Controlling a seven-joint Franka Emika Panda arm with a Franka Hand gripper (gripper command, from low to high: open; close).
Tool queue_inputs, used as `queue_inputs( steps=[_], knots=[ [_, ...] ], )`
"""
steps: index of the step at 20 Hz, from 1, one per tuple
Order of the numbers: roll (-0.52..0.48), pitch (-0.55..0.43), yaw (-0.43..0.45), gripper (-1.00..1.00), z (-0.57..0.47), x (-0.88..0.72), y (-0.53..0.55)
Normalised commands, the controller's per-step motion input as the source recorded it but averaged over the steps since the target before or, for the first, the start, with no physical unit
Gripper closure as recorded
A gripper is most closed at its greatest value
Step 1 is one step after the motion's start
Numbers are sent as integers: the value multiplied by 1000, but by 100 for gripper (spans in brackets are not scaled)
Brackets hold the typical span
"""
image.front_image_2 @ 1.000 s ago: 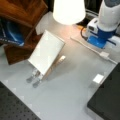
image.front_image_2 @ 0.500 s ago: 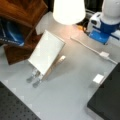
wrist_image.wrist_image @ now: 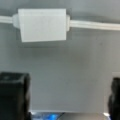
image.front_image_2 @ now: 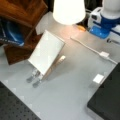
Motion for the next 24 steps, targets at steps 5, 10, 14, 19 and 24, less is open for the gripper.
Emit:
queue_inputs(
  steps=[5, 10, 14, 19, 24],
  knots=[
    [141, 129, -43, -100, 182, 118, 72],
    [145, 188, -53, -100, 266, 253, 83],
    [260, 267, -59, -100, 365, 437, 170],
    [297, 348, 21, -100, 449, 547, 147],
    [214, 394, 96, -100, 507, 612, 105]
  ],
)
